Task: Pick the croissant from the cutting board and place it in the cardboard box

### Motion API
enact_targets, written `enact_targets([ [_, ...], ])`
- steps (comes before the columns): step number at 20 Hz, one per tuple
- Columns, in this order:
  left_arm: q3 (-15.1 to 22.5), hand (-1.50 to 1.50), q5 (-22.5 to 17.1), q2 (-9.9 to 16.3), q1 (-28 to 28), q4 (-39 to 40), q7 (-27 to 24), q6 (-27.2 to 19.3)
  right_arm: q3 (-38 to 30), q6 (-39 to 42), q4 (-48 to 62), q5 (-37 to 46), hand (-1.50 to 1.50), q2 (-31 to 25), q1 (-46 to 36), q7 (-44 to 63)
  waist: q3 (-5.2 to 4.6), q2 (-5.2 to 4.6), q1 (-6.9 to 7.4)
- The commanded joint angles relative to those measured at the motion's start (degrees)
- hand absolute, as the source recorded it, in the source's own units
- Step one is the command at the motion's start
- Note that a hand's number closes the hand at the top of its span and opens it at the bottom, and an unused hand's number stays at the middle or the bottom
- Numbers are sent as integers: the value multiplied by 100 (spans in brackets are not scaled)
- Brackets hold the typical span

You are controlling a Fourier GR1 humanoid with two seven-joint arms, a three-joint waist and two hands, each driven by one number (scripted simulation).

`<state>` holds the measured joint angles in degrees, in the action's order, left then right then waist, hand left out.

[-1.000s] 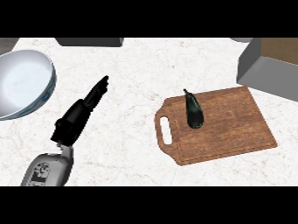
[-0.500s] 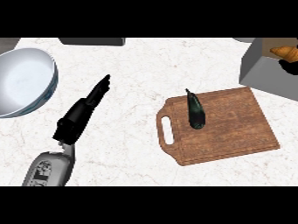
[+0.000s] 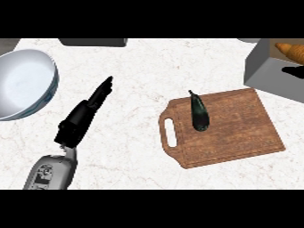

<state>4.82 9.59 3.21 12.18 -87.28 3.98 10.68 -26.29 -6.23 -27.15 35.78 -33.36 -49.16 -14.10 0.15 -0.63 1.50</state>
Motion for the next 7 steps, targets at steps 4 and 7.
enact_targets([
  [4, -192, 0, -73, 107, 8, 102, -83, 16, -1357, 267, 189, -1460, -150, -209, -49, -823, 6, 10, -47],
  [7, -2, 0, 2, -7, -24, 105, -194, 30, -1728, 655, 511, -1805, -150, -704, 12, -1008, 5, -11, -20],
])
